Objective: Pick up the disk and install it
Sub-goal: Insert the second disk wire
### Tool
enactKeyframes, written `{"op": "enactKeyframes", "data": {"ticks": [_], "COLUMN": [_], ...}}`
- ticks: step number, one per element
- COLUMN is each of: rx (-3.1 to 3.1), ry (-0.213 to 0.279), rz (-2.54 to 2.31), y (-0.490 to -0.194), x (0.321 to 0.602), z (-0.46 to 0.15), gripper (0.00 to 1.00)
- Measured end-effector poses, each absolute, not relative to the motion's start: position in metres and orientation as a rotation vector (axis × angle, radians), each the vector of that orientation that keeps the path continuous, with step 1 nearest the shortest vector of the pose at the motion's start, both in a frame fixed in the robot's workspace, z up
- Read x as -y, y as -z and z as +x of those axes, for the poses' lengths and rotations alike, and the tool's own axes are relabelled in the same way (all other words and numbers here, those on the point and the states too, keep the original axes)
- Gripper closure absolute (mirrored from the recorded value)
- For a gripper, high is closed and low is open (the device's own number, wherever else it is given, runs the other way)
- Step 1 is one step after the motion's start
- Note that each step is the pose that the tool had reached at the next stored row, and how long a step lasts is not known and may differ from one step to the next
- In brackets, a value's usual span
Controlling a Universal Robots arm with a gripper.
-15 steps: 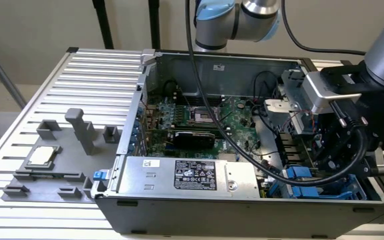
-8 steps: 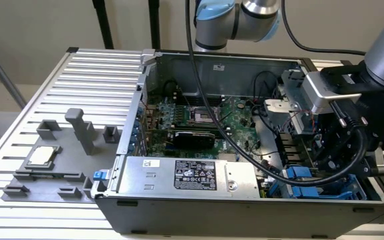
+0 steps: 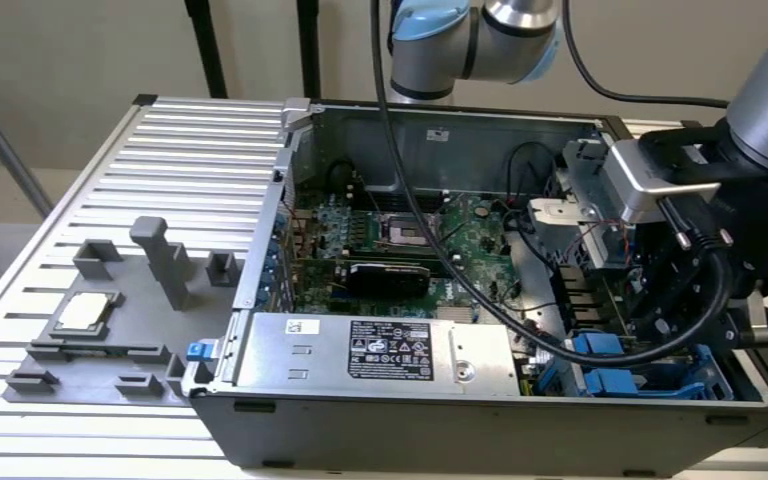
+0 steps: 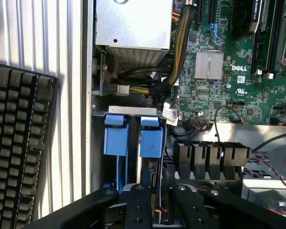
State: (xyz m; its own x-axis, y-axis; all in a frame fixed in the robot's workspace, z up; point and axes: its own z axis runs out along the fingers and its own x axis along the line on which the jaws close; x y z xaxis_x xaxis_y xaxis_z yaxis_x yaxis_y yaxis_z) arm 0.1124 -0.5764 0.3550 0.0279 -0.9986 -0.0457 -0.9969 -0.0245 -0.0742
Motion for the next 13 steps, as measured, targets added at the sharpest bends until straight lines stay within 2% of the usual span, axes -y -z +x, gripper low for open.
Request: {"op": "enactKeyframes", "data": {"ticks": [13], "rx": [-2.133], "ry": [0.030], "rz": [-2.189], "y": [-0.381], "x": [0.563], "z": [0.128], "gripper": [0.73]}}
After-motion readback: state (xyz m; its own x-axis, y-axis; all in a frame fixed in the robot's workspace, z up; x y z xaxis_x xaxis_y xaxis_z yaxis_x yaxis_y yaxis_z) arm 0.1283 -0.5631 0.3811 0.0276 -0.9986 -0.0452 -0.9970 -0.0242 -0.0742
